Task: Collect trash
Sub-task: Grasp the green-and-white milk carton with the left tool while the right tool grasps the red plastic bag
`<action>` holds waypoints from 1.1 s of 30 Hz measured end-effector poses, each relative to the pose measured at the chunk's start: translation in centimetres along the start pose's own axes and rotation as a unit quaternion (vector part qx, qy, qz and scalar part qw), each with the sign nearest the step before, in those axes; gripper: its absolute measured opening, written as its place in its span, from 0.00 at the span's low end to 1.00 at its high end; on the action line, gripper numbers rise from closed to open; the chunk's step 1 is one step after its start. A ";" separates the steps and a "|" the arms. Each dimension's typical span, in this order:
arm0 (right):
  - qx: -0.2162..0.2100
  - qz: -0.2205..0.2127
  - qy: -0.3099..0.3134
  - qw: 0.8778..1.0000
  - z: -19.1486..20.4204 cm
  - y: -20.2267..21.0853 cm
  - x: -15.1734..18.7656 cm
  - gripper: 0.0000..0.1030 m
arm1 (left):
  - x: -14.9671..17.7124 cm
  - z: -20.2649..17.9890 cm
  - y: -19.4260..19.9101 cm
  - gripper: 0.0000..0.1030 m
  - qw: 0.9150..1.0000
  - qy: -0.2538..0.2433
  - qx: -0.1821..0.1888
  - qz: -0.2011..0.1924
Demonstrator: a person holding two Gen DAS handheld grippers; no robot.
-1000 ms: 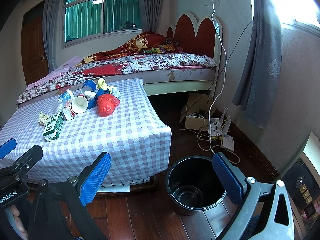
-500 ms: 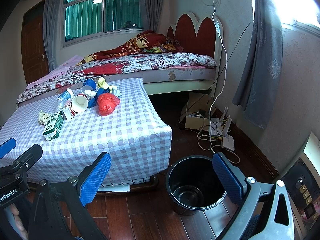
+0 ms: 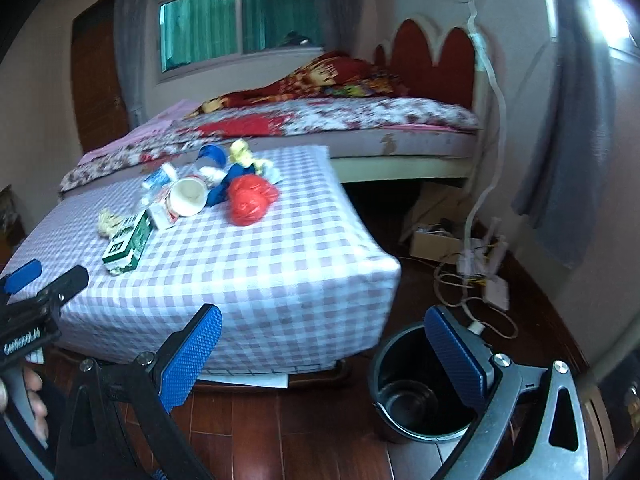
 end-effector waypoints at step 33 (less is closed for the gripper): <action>-0.069 0.107 0.058 0.990 8.8 -24.7 -11.9 0.57 | -3.7 7.0 -15.7 0.83 0.993 0.087 -0.046 0.061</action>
Point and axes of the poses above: each gripper's, at about its wrist camera, not at the fingertips, and y roughly against the way its jaws point, z to its left, x to its underside, the point moved 1 cm from there along -y, roughly the way its jaws point, and after that the axes turned 2 degrees about z, right-handed, at the moved point
